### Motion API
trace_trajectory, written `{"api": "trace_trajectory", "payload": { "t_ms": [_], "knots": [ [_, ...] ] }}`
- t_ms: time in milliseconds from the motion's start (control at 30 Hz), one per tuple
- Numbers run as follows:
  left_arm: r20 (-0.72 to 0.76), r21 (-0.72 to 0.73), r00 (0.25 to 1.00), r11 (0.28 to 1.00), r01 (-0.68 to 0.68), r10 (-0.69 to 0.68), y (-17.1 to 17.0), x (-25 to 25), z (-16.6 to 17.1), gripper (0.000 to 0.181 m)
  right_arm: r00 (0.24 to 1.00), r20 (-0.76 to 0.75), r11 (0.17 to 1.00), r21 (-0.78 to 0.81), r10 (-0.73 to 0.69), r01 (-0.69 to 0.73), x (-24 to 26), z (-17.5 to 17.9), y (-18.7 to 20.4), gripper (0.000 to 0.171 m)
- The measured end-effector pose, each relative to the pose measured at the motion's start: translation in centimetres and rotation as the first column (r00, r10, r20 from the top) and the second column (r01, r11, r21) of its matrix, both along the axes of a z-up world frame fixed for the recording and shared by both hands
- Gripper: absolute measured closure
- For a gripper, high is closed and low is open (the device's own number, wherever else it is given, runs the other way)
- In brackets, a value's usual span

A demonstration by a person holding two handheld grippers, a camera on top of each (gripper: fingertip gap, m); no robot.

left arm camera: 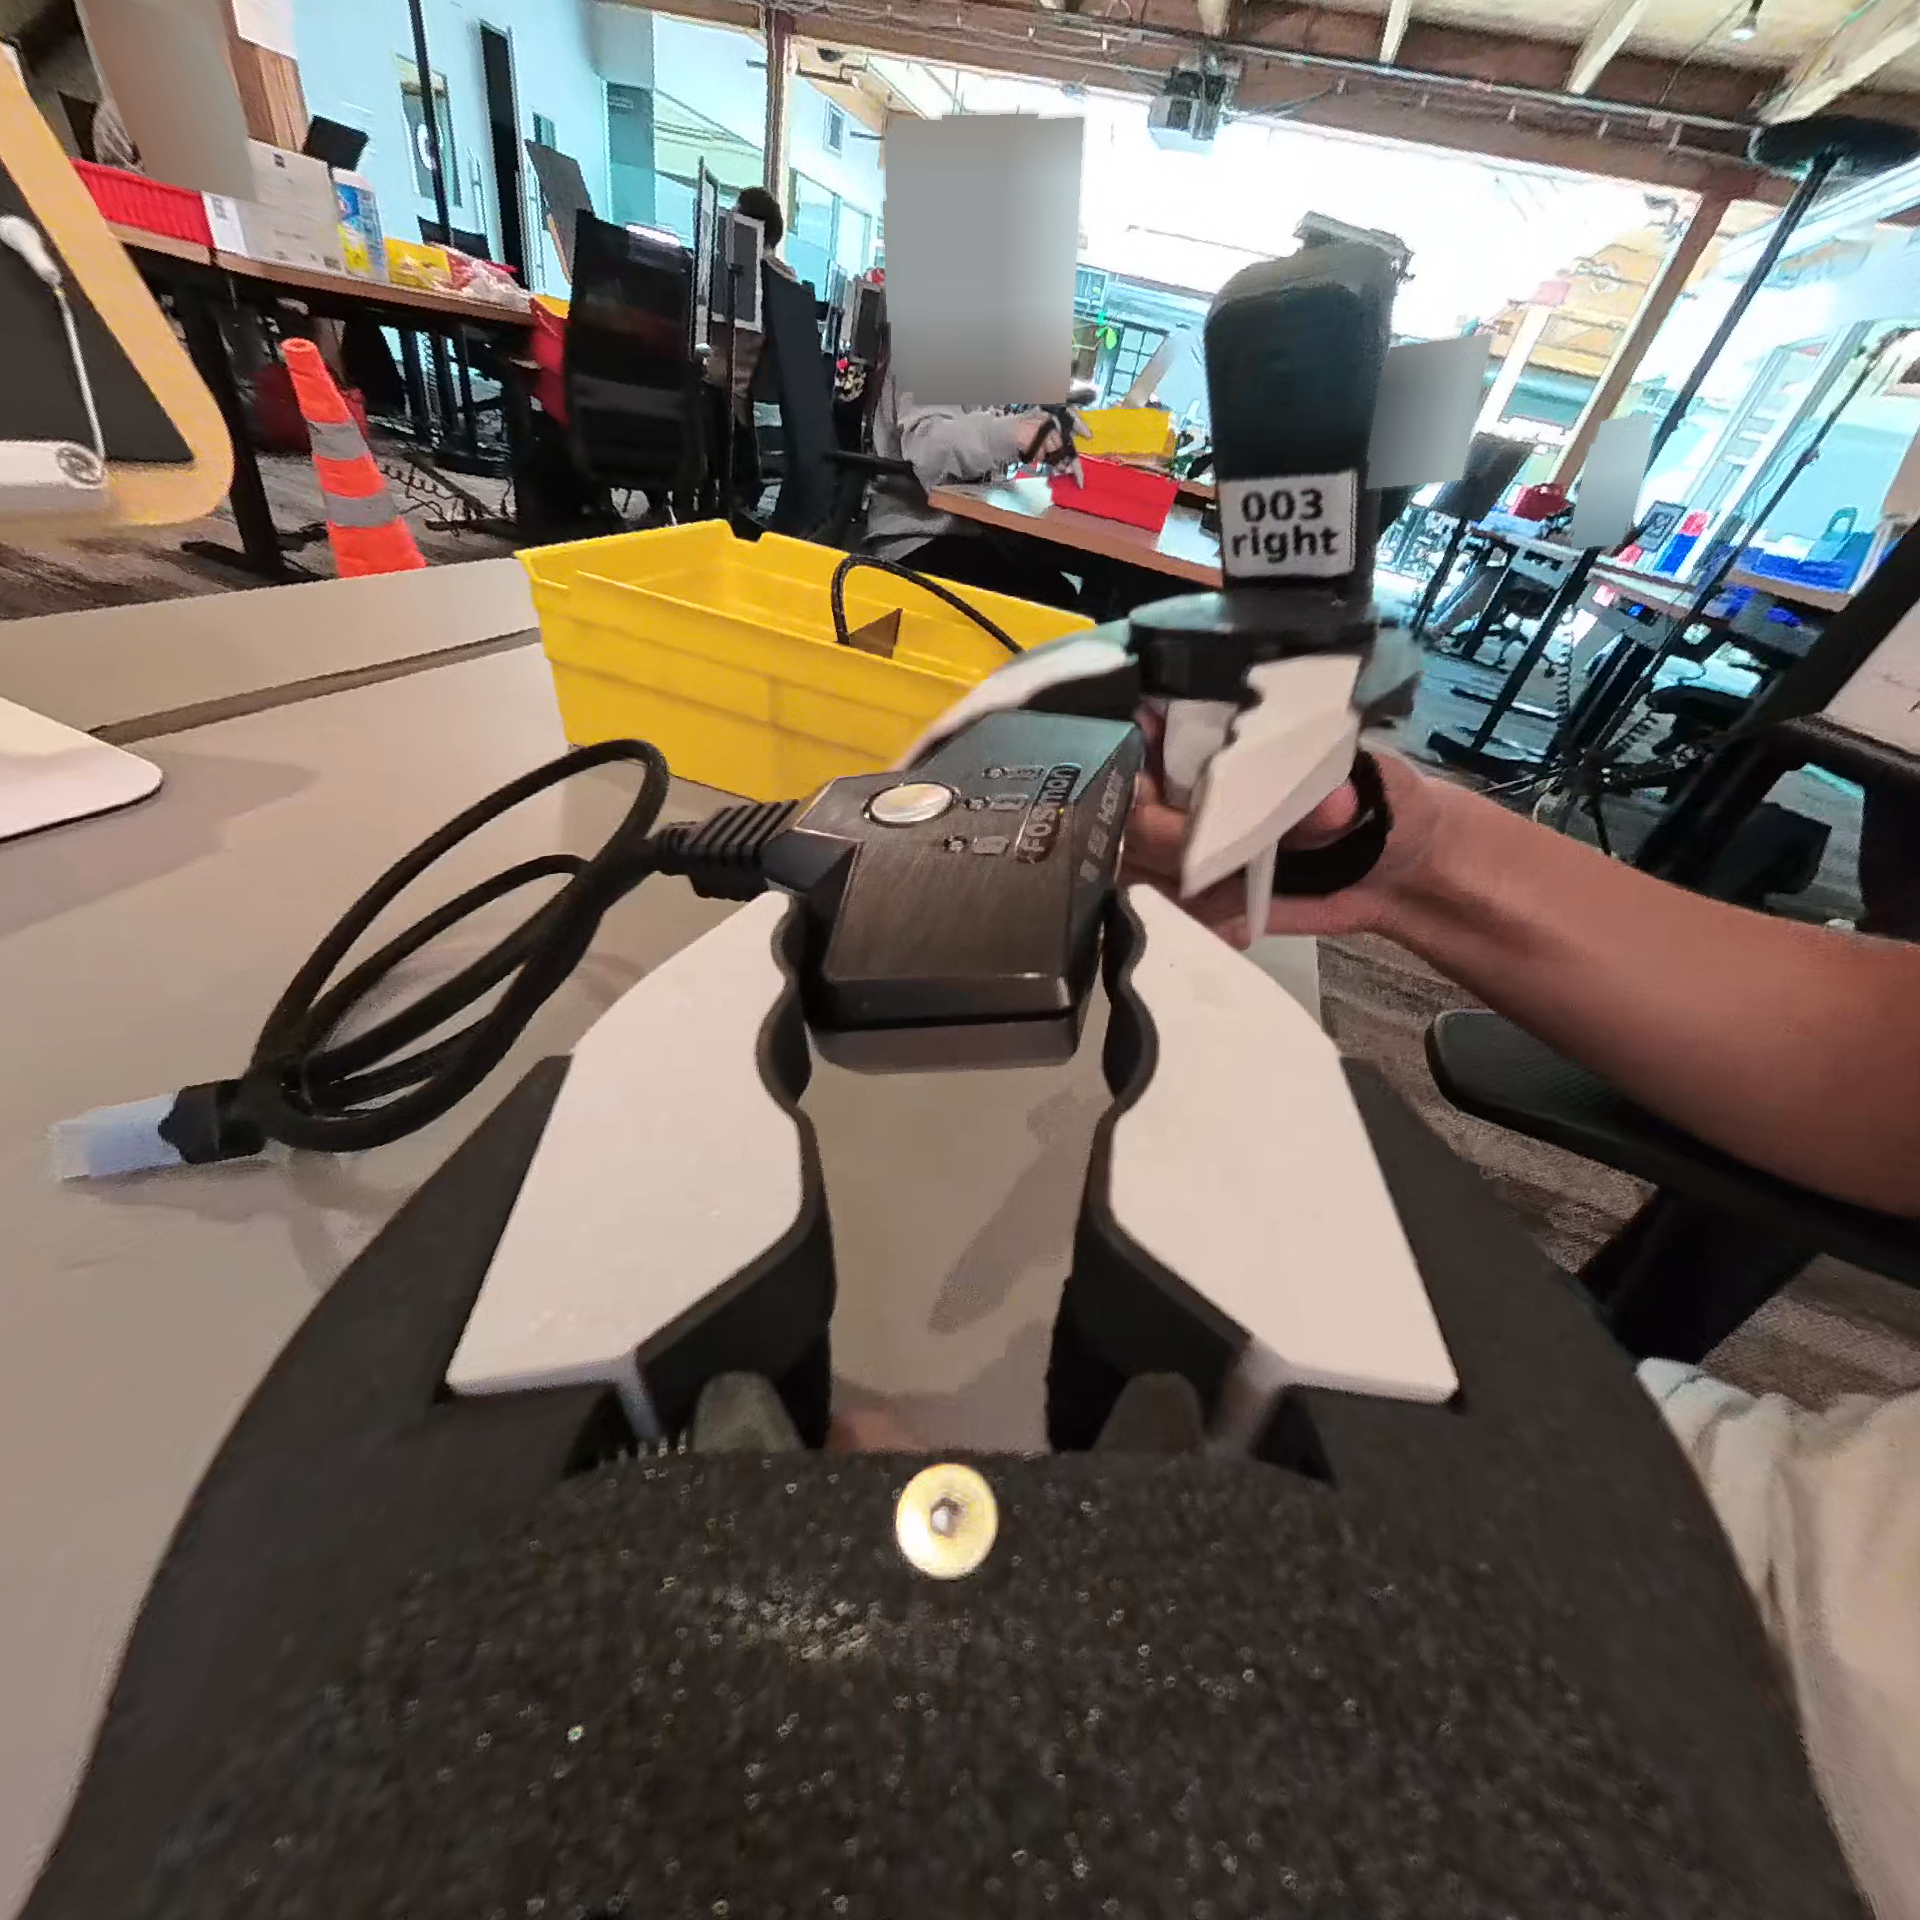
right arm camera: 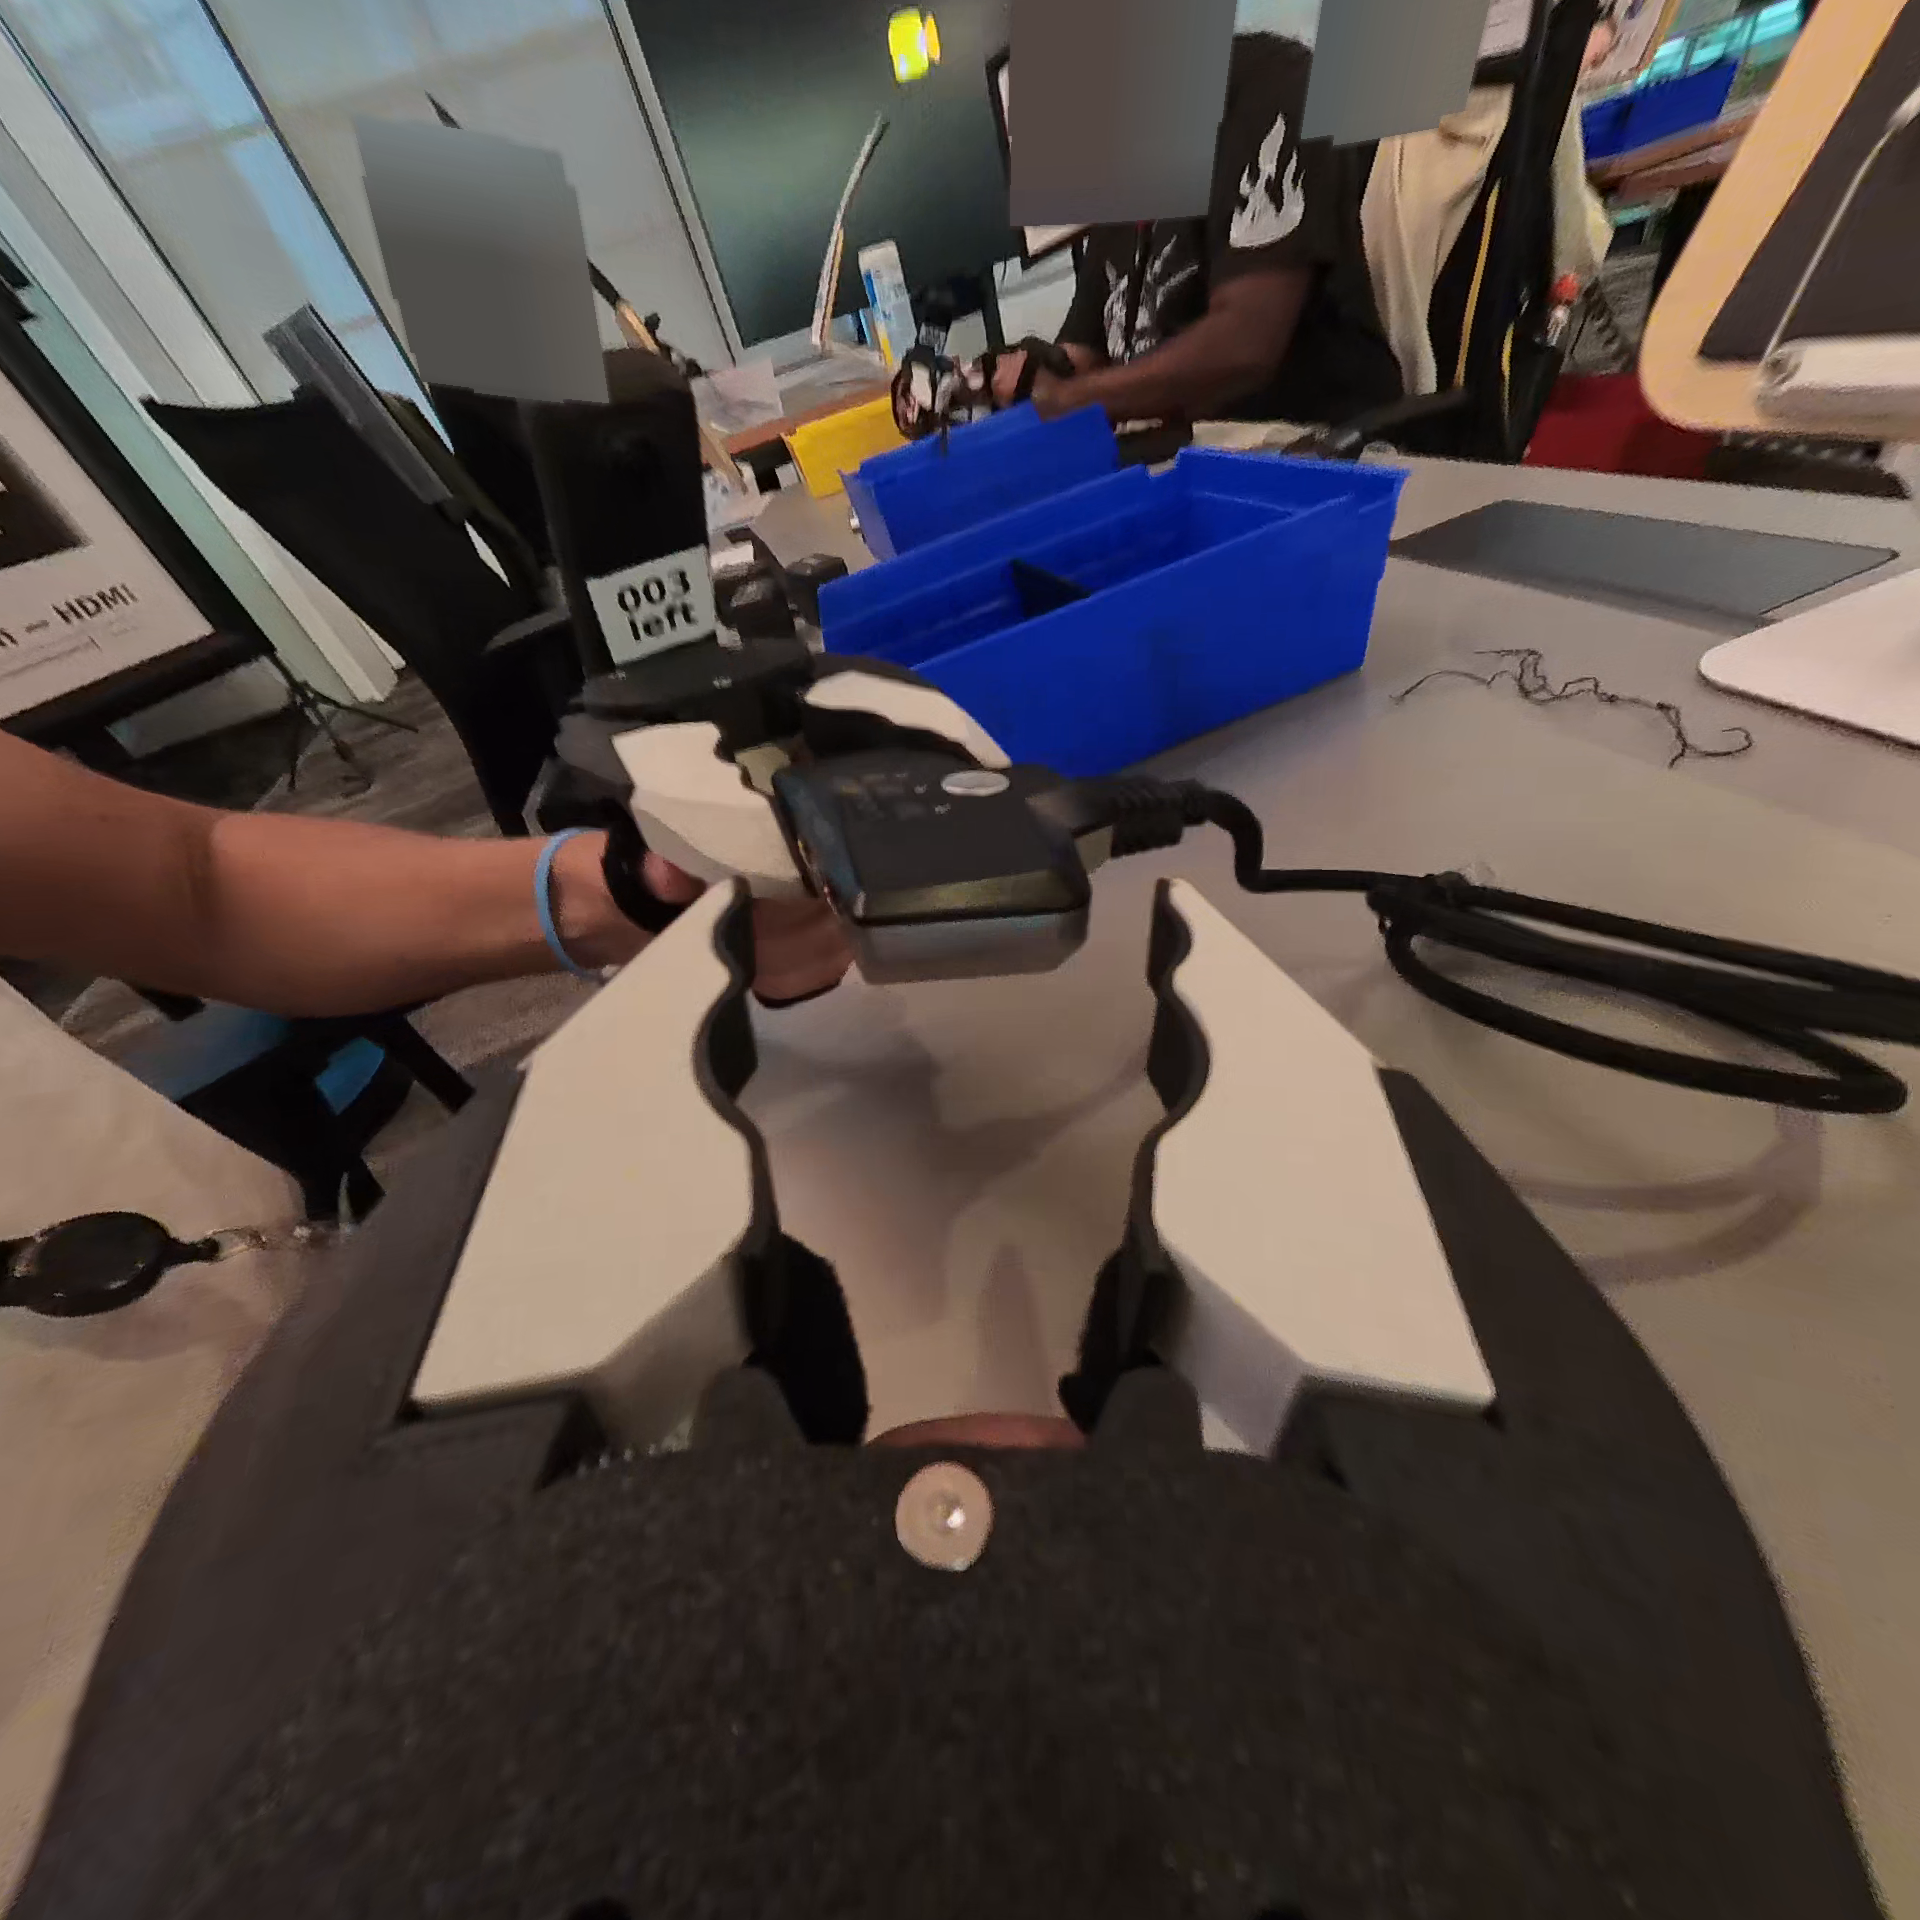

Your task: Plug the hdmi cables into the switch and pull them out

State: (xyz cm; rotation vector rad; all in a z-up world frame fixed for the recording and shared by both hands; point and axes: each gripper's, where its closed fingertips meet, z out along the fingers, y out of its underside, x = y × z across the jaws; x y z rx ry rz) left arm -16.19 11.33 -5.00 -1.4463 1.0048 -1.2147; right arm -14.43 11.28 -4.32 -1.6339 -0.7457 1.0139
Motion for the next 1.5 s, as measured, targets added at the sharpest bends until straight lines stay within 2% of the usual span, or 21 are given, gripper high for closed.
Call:
{"api": "trace_trajectory", "payload": {
  "t_ms": [67,100,200,333,433,467,533,733,867,1000,1167,1267,1333,1400,1500],
  "knots": [
    [0.005,-0.013,1.000,1.000,-0.001,0.001,-0.2,0.3,-0.1,0.127,0.997,0.072,0.999,-0.049,0.020,-0.017,-0.6,-1.6,-0.1,0.113],
    [0.010,-0.009,1.000,1.000,-0.006,0.006,-0.3,0.4,0.0,0.127,0.998,0.061,0.999,-0.046,0.020,-0.017,-0.7,-1.4,-0.1,0.119],
    [0.035,-0.018,0.999,1.000,0.005,-0.004,-0.3,0.2,0.4,0.127,1.000,0.000,1.000,0.003,0.002,-0.002,-1.0,-0.8,-0.2,0.117],
    [0.076,-0.064,0.997,0.998,0.021,-0.016,-0.3,0.0,0.7,0.127,0.996,-0.076,0.999,-0.020,0.048,-0.050,-1.2,-0.1,-0.7,0.109],
    [0.050,-0.028,0.999,0.999,0.018,-0.016,-0.5,0.3,0.4,0.127,0.992,-0.122,0.999,-0.018,0.036,-0.039,-1.0,0.6,-0.6,0.103],
    [0.043,-0.012,0.999,1.000,0.009,-0.009,-0.6,0.3,0.3,0.127,0.992,-0.126,0.999,-0.019,0.025,-0.028,-1.0,0.6,-0.5,0.103],
    [0.030,-0.002,1.000,1.000,0.004,-0.004,-0.7,0.5,0.1,0.127,0.995,-0.103,1.000,-0.029,0.002,-0.005,-0.7,0.2,-0.2,0.114],
    [0.026,0.027,0.998,0.998,-0.058,0.057,0.1,0.2,-0.5,0.127,0.998,-0.015,0.999,0.003,-0.053,0.053,0.0,0.6,0.5,0.117],
    [-0.010,-0.018,0.995,0.995,-0.097,0.097,1.0,-0.7,-1.9,0.133,0.988,0.075,0.987,0.102,-0.135,0.127,3.4,5.1,2.6,0.117],
    [-0.025,-0.083,0.993,0.990,-0.116,0.114,1.6,-1.0,-3.5,0.142,0.948,0.220,0.957,0.229,-0.228,0.177,6.9,11.7,4.3,0.117],
    [-0.057,-0.110,0.992,0.987,-0.117,0.112,2.0,-1.5,-4.3,0.143,0.888,0.269,0.911,0.288,-0.374,0.296,12.2,20.2,6.1,0.117],
    [-0.055,-0.109,0.990,0.985,-0.137,0.131,2.3,-1.9,-4.2,0.146,0.837,0.261,0.875,0.211,-0.480,0.436,16.0,22.9,7.6,0.117],
    [-0.054,-0.111,0.990,0.984,-0.139,0.133,2.4,-1.9,-4.2,0.146,0.817,0.212,0.844,0.102,-0.536,0.527,18.5,23.0,9.0,0.117],
    [-0.053,-0.114,0.990,0.984,-0.135,0.130,2.4,-1.8,-4.2,0.146,0.803,0.187,0.812,-0.038,-0.566,0.582,20.7,20.9,10.6,0.117],
    [-0.056,-0.089,0.989,0.986,-0.140,0.135,2.3,-1.8,-3.8,0.147,0.742,0.217,0.716,-0.198,-0.634,0.670,24.2,16.6,12.1,0.117]
  ]
}}
